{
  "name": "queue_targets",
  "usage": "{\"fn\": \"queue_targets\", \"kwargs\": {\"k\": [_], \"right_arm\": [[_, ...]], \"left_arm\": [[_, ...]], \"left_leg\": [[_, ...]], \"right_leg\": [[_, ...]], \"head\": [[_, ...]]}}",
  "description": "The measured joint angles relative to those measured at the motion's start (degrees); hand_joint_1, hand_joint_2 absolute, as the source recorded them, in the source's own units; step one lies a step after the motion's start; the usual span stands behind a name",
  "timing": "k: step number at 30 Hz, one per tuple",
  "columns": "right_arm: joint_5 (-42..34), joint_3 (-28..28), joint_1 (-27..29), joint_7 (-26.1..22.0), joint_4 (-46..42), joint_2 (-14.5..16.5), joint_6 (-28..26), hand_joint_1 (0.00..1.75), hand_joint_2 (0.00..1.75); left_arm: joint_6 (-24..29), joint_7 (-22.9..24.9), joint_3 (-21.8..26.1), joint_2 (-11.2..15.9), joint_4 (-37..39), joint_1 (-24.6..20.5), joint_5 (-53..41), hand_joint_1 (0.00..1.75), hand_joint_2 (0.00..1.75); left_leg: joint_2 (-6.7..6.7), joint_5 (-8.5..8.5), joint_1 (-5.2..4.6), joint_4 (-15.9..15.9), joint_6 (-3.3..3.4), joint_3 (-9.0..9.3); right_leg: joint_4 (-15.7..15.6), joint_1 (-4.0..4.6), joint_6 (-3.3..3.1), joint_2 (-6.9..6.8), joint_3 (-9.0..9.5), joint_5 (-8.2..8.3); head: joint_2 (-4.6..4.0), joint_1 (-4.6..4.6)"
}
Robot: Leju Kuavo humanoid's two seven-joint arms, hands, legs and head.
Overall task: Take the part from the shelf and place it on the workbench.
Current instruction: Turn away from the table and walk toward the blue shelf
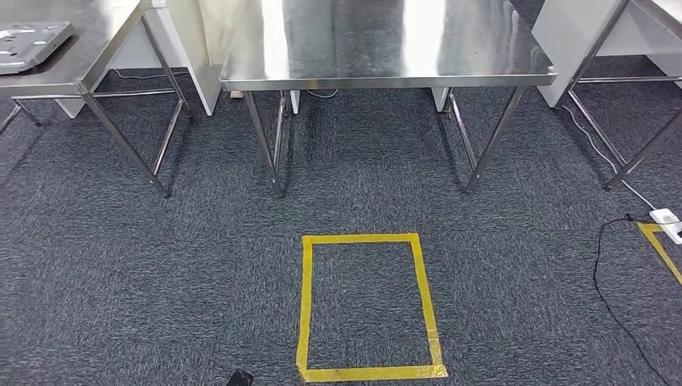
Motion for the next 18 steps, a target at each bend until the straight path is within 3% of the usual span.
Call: {"fn": "queue_targets", "kwargs": {"k": [2, 3, 4, 5, 6, 8, 9, 11, 13, 15, 17, 18], "right_arm": [[0.0, 0.0, 0.1, 0.0, 0.0, 0.0, 0.0, 0.00, 0.00], [-0.1, 0.0, 0.2, 0.0, 0.0, -0.1, 0.0, 0.00, 0.00], [-0.1, 0.0, 0.2, 0.0, 0.0, -0.1, 0.0, 0.00, 0.00], [-0.1, 0.0, 0.2, 0.0, 0.0, -0.1, 0.0, 0.00, 0.00], [0.0, 0.1, 0.2, 0.0, 0.0, -0.1, 0.0, 0.00, 0.00], [0.0, 0.2, 0.1, 0.0, 0.0, 0.0, 0.0, 0.00, 0.00], [-0.1, 0.2, 0.0, 0.0, 0.0, 0.0, 0.0, 0.00, 0.00], [-0.2, 0.4, 0.0, 0.0, 0.0, 0.2, 0.0, 0.00, 0.00], [-0.5, 0.4, 0.0, 0.0, 0.0, 0.3, -0.1, 0.00, 0.00], [-0.6, 0.5, 0.0, 0.0, 0.0, 0.4, -0.1, 0.00, 0.00], [-0.6, 0.5, 0.1, 0.0, 0.0, 0.4, -0.2, 0.00, 0.00], [-0.6, 0.5, 0.3, 0.0, 0.0, 0.4, -0.2, 0.00, 0.00]], "left_arm": [[0.1, 0.0, 0.0, 0.1, 0.0, 0.0, 0.3, 0.00, 0.00], [0.2, -0.1, 0.0, 0.1, 0.0, 0.1, 0.3, 0.00, 0.00], [0.2, -0.1, 0.1, 0.1, 0.0, 0.1, 0.4, 0.00, 0.00], [0.2, -0.1, 0.1, 0.2, 0.0, 0.2, 0.4, 0.00, 0.00], [0.2, -0.1, 0.1, 0.2, 0.0, 0.2, 0.4, 0.00, 0.00], [0.2, -0.3, 0.1, 0.3, 0.0, 0.1, 0.4, 0.00, 0.00], [0.0, -0.7, 0.1, 0.3, 0.0, 0.1, 0.4, 0.00, 0.00], [-0.6, -2.2, 0.1, 0.4, 0.0, 0.1, 0.6, 0.00, 0.00], [-1.2, -4.2, 0.1, 0.5, 0.0, 0.5, 0.9, 0.00, 0.00], [-1.5, -6.0, 0.1, 0.6, 0.0, 1.1, 1.0, 0.00, 0.00], [-1.2, -7.0, 0.1, 0.7, 0.0, 1.4, 0.9, 0.00, 0.00], [-1.0, -7.1, 0.1, 0.7, 0.0, 1.5, 0.8, 0.00, 0.00]], "left_leg": [[1.52, -4.29, 0.33, 8.2, -0.79, -3.77], [1.79, -5.79, 0.51, 12.0, -1.02, -5.60], [1.92, -6.25, 0.63, 14.1, -1.12, -6.62], [2.01, -5.47, 0.70, 13.7, -1.07, -6.38], [2.21, -3.79, 0.70, 11.0, -0.86, -4.95], [4.09, -0.04, 0.29, 1.8, 0.13, -0.06], [5.10, 1.00, -0.04, -1.7, 0.62, 1.74], [5.93, 1.36, -0.62, -4.4, 1.26, 2.97], [4.77, 1.81, -0.55, -4.9, 1.65, 3.06], [3.70, 2.66, -0.23, -6.2, 2.07, 3.68], [2.57, 3.19, -0.18, -6.7, 2.37, 3.89], [1.91, 3.27, -0.21, -6.6, 2.46, 3.74]], "right_leg": [[0.0, 0.10, -0.24, -0.94, -0.16, 0.01], [0.0, 0.14, -0.25, -1.47, -0.24, 0.00], [0.0, 0.16, -0.25, -2.01, -0.30, -0.01], [0.0, 0.18, -0.25, -2.54, -0.32, -0.01], [0.0, 0.20, -0.25, -3.01, -0.29, -0.02], [0.0, 0.25, -0.22, -3.88, -0.17, -0.02], [-0.1, 0.34, -0.17, -4.31, -0.14, -0.02], [-0.3, 0.39, 0.10, -5.27, -0.04, 0.00], [-0.6, 0.53, 0.59, -5.98, 0.16, -0.02], [1.3, 0.70, 0.64, -4.20, -0.49, -1.44], [8.6, 0.67, -0.01, -1.52, -3.78, -5.06], [13.3, 0.65, -0.25, -0.92, -6.07, -6.89]], "head": [[0.00, -0.10], [0.00, -0.09], [0.00, -0.10], [0.00, -0.09], [0.00, -0.10], [0.00, -0.10], [0.00, -0.12], [0.00, -0.17], [0.00, -0.26], [0.00, -0.28], [0.00, -0.10], [0.00, -0.03]]}}
